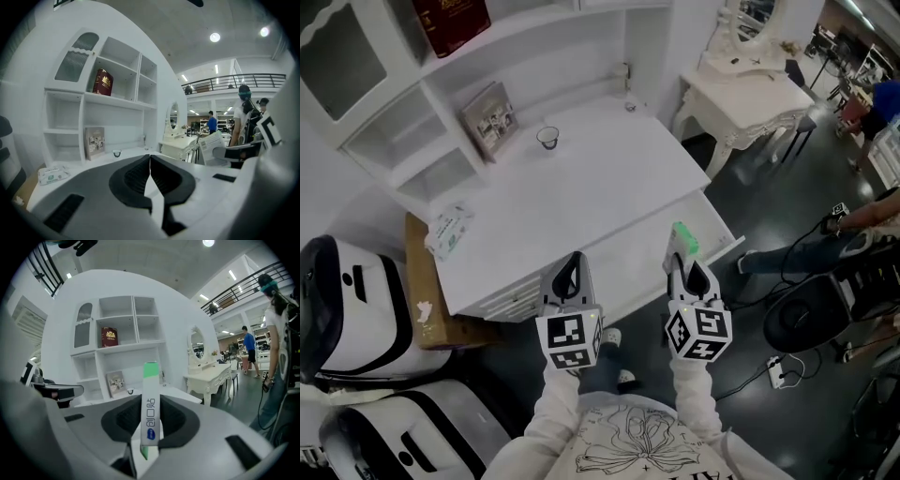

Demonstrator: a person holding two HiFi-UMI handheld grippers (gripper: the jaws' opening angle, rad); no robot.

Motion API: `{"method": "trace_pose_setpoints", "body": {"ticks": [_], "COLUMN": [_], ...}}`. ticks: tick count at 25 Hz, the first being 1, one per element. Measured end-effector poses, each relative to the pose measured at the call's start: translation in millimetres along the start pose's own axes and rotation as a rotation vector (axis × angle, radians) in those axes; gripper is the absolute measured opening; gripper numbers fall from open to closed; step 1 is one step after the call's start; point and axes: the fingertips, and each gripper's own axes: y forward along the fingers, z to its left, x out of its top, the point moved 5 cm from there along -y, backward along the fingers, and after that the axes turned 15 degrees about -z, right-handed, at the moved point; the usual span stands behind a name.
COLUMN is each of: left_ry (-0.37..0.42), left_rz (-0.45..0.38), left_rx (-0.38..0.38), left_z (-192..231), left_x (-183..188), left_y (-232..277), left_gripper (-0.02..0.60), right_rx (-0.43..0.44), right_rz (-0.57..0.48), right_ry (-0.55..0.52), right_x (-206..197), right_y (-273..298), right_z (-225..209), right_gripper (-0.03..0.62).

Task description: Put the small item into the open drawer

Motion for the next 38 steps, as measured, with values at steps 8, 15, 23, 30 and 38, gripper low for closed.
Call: {"method": "trace_pose_setpoints", "body": {"ticks": [8,15,23,30,38], "left_ry": [-0.018,-0.029,-0.039,-0.046,-0.049], "left_rz": [0.047,0.087,0.136,0.187,0.216], "left_rx": [-0.028,-0.050,-0.053,-0.009,0.049], "left_z": [24.0,40.3,43.3,48.7,57.5], "left_x": [-22.5,-42.9,-65.0,-81.6,-102.3], "left_y": [58.2,86.9,103.5,108.4,113.6], "left_gripper": [0.006,0.006,0.006,0.005,0.005], "right_rx": [-0.031,-0.064,-0.067,-0.041,-0.001], "right_rz": [0.096,0.207,0.350,0.507,0.704], "right_ry": [-0.001,0.023,0.046,0.045,0.038], "right_x": [-36.0,-82.5,-136.5,-191.2,-255.4], "right_y": [54.4,80.8,97.9,115.1,136.0], "right_z": [-3.1,-4.1,-10.0,-13.0,-18.4], "right_gripper": [0.089,0.089,0.089,0.089,0.089]}}
